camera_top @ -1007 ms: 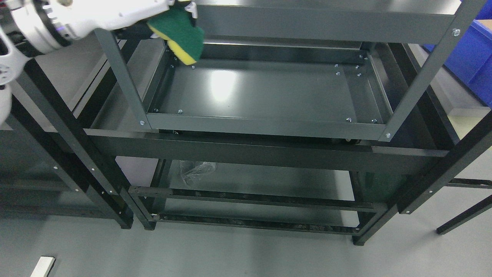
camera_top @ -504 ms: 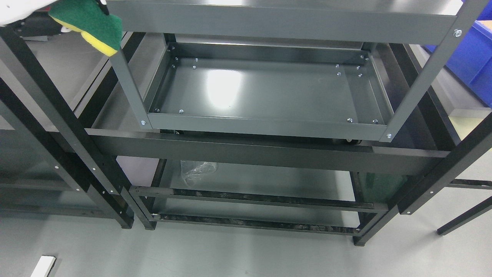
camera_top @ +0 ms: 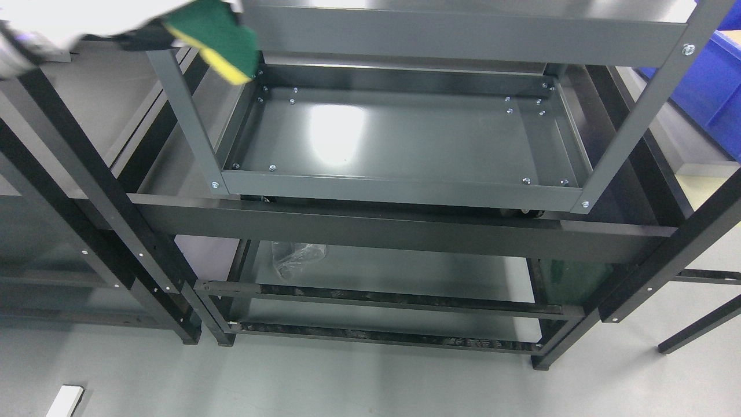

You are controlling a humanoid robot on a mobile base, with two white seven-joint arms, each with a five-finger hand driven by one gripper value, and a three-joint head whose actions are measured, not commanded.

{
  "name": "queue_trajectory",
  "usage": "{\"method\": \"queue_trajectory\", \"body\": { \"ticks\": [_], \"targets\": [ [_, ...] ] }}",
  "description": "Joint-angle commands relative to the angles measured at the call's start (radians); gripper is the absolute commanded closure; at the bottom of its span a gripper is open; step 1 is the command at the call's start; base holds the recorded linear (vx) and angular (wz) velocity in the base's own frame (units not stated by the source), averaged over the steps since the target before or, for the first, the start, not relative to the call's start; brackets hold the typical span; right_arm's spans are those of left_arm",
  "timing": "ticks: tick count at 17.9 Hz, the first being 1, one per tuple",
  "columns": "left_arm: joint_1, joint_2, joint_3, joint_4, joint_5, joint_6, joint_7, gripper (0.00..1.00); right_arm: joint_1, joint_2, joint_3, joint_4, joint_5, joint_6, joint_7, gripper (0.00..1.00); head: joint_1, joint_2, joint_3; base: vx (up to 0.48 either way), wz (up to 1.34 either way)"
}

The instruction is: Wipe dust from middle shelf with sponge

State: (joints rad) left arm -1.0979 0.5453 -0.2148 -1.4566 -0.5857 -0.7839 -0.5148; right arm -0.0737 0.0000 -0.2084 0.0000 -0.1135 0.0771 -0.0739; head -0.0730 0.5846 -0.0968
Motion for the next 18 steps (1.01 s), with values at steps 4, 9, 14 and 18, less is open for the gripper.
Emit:
{"method": "queue_trajectory", "body": {
  "ticks": [4,9,14,18],
  "targets": [
    [-0.066,-0.528,-0.153,0.11,-0.175,-0.001,0.001,1.0,0.0,-0.017,0.001,-0.017,0.0,0.0,0.0,0.0,0.0,0.0,0.0,0.0,0.0],
    [-0.086,-0.528,-0.363,0.116,-0.229,-0.001,0.117,1.0,0.0,-0.017,0.0,-0.017,0.0,0.0,0.0,0.0,0.0,0.0,0.0,0.0,0.0],
    [-0.12,-0.528,-0.581,0.117,-0.258,0.136,0.361,1.0,0.0,-0.017,0.0,-0.017,0.0,0.0,0.0,0.0,0.0,0.0,0.0,0.0,0.0],
    [-0.12,-0.528,-0.65,0.122,-0.25,0.203,0.404,1.0,0.0,-0.017,0.0,-0.017,0.0,0.0,0.0,0.0,0.0,0.0,0.0,0.0,0.0]
  ]
}}
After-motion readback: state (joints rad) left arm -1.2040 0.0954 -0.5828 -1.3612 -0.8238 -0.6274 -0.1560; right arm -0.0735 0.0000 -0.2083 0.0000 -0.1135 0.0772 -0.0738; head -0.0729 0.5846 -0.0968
